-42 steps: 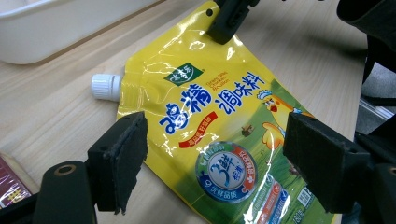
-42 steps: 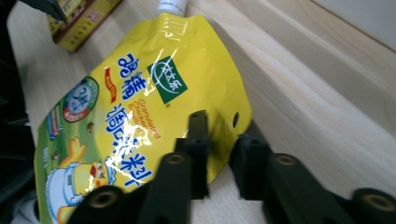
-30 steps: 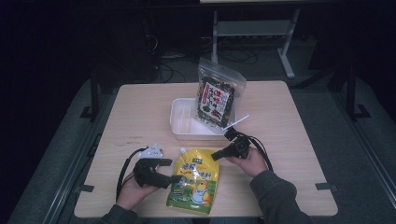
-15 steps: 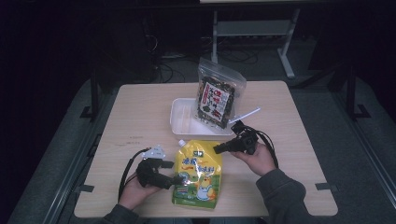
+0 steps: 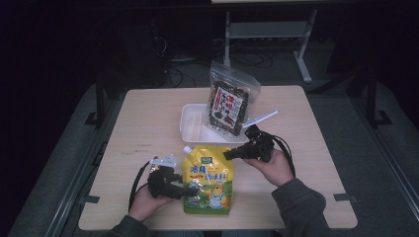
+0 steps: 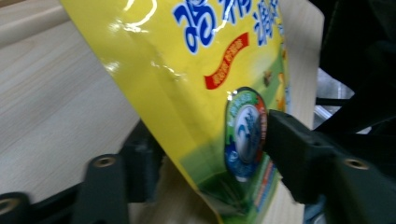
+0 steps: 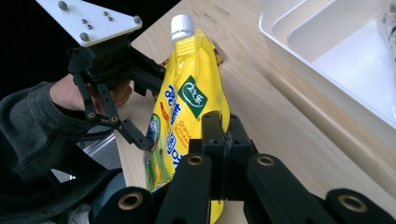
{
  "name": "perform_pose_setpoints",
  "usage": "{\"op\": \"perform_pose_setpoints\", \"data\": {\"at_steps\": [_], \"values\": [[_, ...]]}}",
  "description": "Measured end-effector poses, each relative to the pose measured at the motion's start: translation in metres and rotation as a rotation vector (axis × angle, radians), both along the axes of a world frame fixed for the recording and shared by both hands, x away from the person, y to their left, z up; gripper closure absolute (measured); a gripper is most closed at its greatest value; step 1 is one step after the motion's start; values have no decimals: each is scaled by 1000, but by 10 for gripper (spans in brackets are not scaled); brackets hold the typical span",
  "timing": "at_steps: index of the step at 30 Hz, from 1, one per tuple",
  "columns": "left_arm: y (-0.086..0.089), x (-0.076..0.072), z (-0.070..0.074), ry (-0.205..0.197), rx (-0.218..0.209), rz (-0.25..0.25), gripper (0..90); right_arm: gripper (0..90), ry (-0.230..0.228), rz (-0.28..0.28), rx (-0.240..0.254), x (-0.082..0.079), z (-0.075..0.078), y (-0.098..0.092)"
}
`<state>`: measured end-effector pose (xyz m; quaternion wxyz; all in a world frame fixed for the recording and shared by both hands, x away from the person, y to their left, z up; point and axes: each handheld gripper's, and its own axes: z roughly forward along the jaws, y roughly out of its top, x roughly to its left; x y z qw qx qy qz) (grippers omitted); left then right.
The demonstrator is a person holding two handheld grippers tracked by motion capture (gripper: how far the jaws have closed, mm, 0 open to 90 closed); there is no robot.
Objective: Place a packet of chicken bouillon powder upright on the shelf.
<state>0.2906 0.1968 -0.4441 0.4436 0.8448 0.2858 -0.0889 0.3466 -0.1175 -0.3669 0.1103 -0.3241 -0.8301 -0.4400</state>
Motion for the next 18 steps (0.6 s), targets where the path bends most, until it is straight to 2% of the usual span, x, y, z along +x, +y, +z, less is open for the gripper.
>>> {"op": "perform_pose_setpoints", "data": {"at_steps": [7, 11, 13, 14, 18], "values": [[4, -1, 4, -8, -41, -9, 604, 890, -10, 10, 13, -1, 6, -2], [5, -3, 7, -14, -62, -24, 700, 880, -14, 36, 13, 0, 11, -4], [4, -3, 8, -21, -64, -29, 717, 848, -26, 65, 1, 1, 15, -3], [4, -4, 8, -23, -66, -34, 732, 795, -17, 97, -15, 4, 17, 0], [1, -6, 11, -43, -66, -47, 744, 740, -5, 140, -43, 9, 20, 7]]}}
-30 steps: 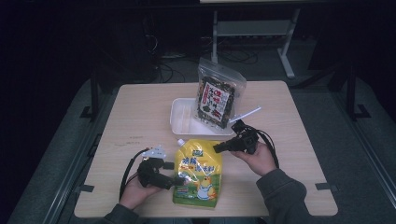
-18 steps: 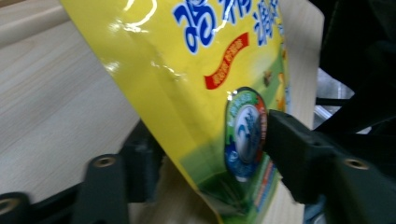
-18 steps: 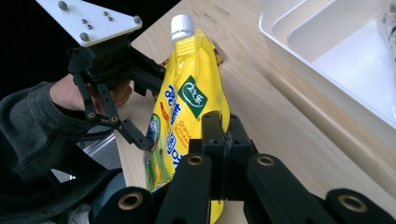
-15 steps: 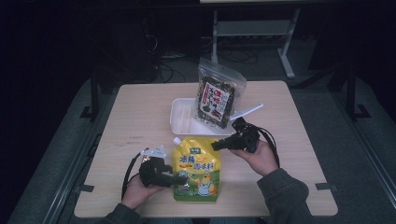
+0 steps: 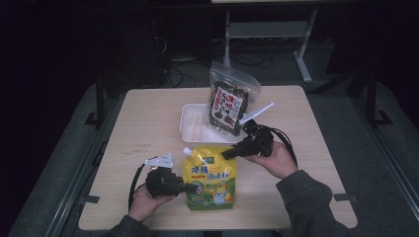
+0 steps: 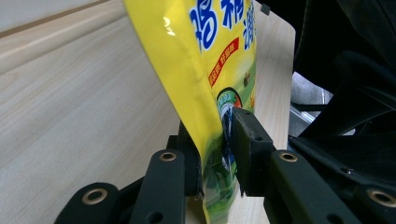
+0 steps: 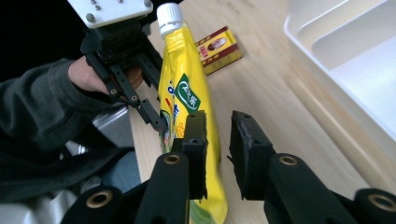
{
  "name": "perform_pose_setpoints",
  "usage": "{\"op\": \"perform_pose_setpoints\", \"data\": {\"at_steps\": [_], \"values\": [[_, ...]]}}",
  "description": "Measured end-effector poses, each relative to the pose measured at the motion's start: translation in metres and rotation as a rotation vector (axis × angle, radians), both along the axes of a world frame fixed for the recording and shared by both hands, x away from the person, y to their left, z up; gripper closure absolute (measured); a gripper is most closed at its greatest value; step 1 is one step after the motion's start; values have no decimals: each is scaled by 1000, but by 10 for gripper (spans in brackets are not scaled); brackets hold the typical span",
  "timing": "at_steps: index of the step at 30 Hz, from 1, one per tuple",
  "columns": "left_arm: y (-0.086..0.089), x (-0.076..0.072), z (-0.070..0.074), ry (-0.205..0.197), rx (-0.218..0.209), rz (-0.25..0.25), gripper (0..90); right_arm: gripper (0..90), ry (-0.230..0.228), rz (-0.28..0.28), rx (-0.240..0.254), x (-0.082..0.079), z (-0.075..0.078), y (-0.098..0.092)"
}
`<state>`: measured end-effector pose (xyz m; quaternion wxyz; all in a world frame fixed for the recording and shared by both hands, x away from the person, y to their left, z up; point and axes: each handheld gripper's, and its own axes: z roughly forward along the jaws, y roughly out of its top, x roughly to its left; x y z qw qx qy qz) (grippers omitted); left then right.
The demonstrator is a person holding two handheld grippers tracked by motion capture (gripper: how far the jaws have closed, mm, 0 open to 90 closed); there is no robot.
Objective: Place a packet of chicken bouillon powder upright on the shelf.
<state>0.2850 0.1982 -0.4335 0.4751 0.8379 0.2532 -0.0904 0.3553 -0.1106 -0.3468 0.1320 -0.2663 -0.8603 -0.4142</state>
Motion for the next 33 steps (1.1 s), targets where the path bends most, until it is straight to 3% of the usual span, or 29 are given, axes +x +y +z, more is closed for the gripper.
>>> {"op": "perform_pose_setpoints", "data": {"at_steps": [6, 10, 13, 21, 33], "values": [[1, -1, 0, -7, 1, -2, 743, 734, 36, 59, -32, 7, -2, 13], [1, 0, 0, -5, -3, -4, 739, 807, 61, 92, -26, 8, -4, 17], [1, 0, 0, -7, -7, 0, 718, 863, 73, 100, -23, 7, -3, 16], [6, -1, 4, -21, 4, 18, 591, 887, 89, 94, -6, 0, -1, 13], [27, 2, 11, -51, 36, 144, 403, 891, 109, 90, 82, -8, 15, 12]]}}
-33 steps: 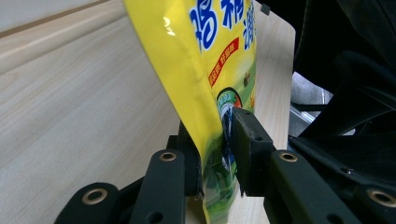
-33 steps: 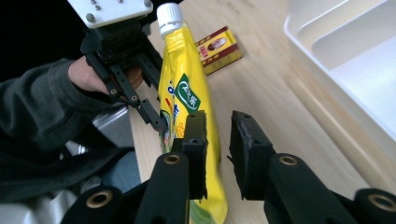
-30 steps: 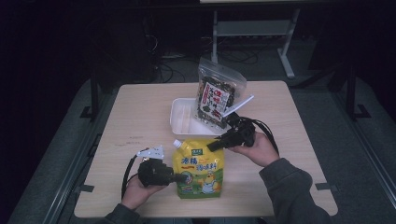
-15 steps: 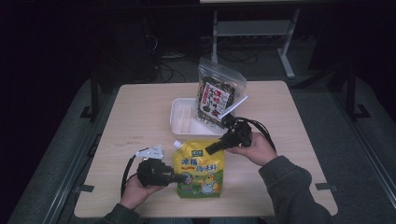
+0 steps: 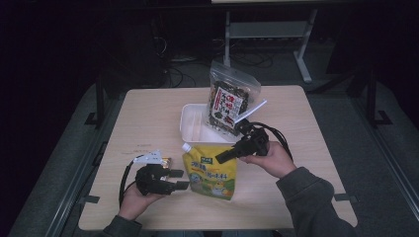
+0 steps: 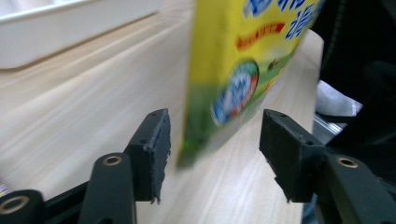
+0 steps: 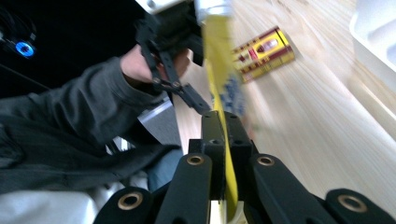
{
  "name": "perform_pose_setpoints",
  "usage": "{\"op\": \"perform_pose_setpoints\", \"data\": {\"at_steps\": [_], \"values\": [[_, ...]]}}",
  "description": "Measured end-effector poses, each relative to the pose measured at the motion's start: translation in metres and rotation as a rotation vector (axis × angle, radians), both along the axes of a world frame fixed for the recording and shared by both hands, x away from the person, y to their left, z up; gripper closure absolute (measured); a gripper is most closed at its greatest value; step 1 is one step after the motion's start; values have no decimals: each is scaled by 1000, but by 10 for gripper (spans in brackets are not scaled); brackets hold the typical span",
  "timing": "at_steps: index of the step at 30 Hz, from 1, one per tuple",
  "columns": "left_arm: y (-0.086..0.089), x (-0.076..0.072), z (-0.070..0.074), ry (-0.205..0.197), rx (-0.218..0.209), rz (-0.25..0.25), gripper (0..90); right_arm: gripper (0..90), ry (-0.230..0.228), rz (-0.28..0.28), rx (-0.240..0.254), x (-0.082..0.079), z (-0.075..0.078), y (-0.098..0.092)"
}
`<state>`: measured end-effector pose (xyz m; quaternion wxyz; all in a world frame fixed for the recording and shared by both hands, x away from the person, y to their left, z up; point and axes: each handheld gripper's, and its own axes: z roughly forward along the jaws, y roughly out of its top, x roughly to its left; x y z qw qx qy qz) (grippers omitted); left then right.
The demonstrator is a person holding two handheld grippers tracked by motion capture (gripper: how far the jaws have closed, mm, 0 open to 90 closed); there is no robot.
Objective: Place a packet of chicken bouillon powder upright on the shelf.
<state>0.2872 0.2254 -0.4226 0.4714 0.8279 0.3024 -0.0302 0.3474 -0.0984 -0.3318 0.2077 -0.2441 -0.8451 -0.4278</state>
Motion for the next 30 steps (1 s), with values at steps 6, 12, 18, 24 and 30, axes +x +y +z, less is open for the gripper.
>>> {"op": "perform_pose_setpoints", "data": {"at_steps": [6, 12, 18, 24, 30], "values": [[6, 2, 0, -7, 12, 48, 350, 891, 3, -47, 57, 3, 10, 1], [10, 2, 1, -22, 34, 76, 330, 890, -8, -129, 133, 9, 19, 1], [14, 2, 2, -31, 50, 94, 312, 890, -32, -204, 207, 15, 27, 6], [16, 2, 1, -26, 50, 100, 303, 890, -64, -295, 244, 20, 34, 8], [20, 4, -1, -18, 51, 113, 294, 890, -94, -364, 270, 25, 40, 12]]}}
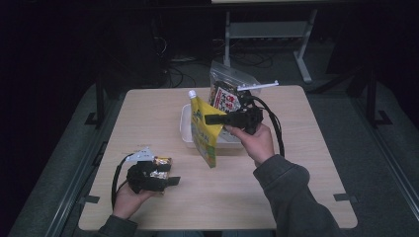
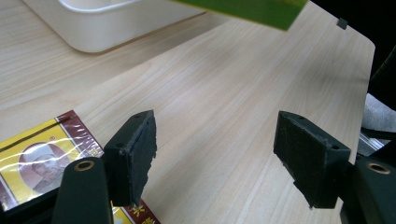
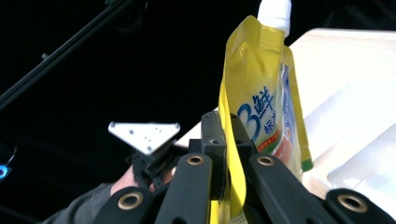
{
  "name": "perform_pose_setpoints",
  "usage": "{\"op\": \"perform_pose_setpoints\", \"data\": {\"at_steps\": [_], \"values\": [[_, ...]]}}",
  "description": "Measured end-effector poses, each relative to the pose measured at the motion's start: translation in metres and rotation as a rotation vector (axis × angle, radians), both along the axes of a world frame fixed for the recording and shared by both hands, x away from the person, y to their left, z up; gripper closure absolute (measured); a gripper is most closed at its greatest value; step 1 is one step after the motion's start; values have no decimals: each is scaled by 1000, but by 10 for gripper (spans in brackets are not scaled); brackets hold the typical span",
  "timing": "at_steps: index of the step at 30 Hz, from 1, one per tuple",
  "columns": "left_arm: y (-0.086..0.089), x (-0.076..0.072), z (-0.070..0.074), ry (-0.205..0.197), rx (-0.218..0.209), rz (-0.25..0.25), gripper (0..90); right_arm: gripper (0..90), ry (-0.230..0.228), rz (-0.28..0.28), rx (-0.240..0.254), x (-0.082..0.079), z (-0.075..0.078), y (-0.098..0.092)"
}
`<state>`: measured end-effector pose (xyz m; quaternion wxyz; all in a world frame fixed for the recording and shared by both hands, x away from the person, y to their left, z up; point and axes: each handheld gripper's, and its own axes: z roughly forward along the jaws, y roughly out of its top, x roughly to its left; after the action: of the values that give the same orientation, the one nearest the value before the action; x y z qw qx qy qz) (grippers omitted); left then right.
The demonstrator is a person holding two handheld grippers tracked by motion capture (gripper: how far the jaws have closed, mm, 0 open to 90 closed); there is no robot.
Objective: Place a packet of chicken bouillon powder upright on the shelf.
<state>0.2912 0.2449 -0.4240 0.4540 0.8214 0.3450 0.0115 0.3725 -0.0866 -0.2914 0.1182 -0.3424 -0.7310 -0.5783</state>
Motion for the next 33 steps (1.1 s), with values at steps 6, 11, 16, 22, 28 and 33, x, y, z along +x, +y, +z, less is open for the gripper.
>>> {"op": "perform_pose_setpoints", "data": {"at_steps": [6, 11, 16, 22, 28, 33], "values": [[2, 0, 0, -1, 1, 4, 293, 890, -15, -55, 20, 8, 4, 6], [3, 1, 0, -1, 2, 9, 293, 890, -25, -108, 16, 16, 5, 13], [3, 1, 0, 1, -3, 5, 288, 889, -35, -152, 3, 25, 6, 22], [5, 1, 0, 2, -8, 11, 288, 890, -62, -204, -24, 33, 8, 35], [6, 1, 1, -2, -9, 12, 288, 890, -76, -259, -32, 41, 8, 47], [8, 2, 2, -3, -13, 15, 288, 890, -86, -285, -32, 47, 9, 56]]}}
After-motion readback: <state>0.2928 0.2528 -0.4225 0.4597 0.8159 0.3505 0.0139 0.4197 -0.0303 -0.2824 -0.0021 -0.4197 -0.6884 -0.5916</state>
